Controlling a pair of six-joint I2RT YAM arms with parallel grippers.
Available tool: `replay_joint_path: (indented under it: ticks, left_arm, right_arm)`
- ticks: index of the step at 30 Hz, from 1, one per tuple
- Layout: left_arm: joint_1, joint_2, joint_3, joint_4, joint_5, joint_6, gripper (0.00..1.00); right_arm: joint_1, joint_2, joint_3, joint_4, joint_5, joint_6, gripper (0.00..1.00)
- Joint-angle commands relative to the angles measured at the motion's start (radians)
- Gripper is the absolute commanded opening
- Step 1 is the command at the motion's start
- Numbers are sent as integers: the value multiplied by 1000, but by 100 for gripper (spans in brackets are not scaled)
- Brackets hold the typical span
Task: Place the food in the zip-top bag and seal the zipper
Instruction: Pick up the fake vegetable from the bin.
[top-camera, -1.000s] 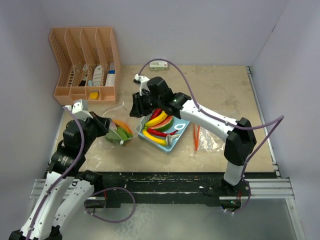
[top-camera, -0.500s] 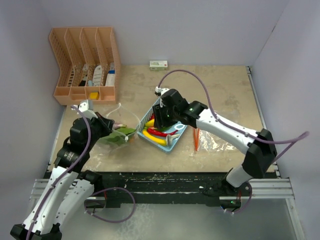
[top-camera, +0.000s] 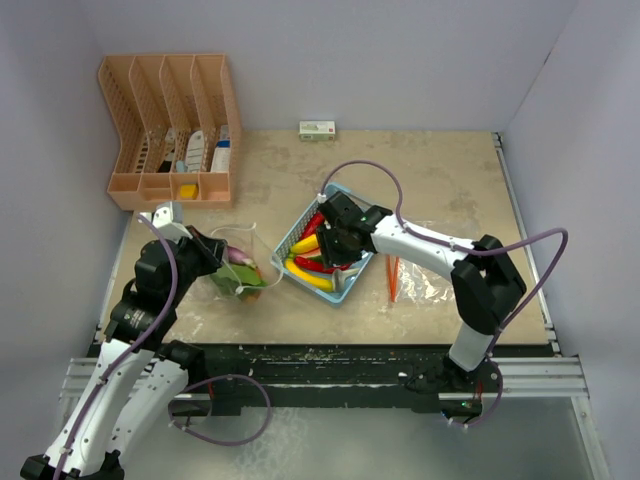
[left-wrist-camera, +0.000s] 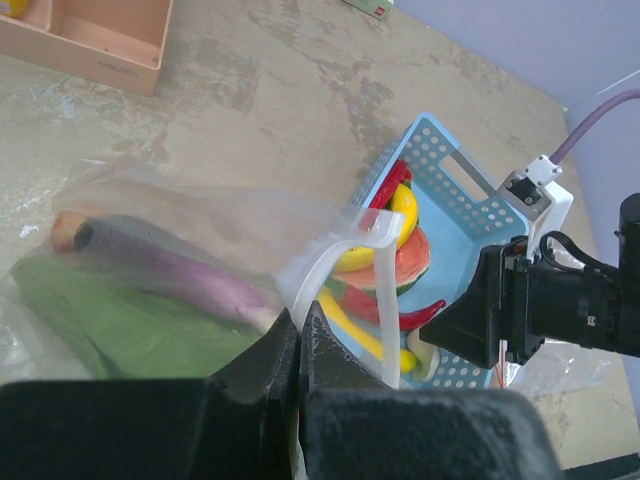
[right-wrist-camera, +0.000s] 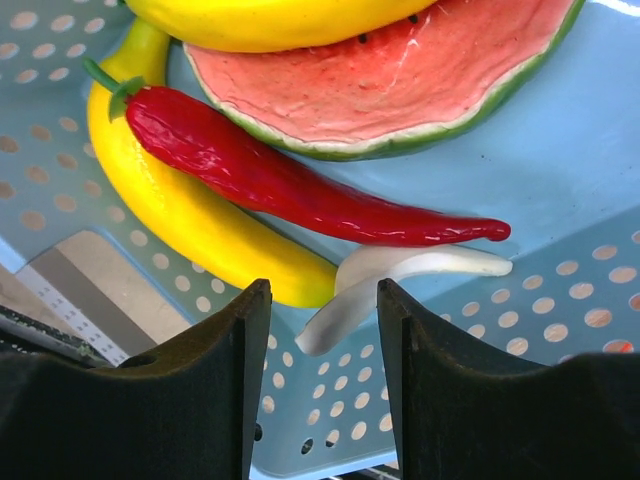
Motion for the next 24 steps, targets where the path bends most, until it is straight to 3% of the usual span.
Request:
replay_joint_path:
  ticks: [1, 10, 15, 18, 24]
  left_arm:
    - [-3, -1, 43, 73, -5, 28, 0]
    - [-3, -5, 30, 78, -5, 23, 0]
    - [-3, 1, 31, 75, -2, 20, 0]
    - [-2, -3, 31, 71, -9, 20, 0]
    - [-2, 6, 44, 83, -4, 19, 0]
  right_arm:
    - [-7, -14, -32, 1, 3, 25, 49]
    - [-8, -23, -87, 27, -13, 38, 45]
    - [-7, -6, -90, 51, -31, 37, 25]
    - [-7, -13, -74, 36, -13, 32, 1]
    - [-7, -130, 52, -72, 63, -23, 0]
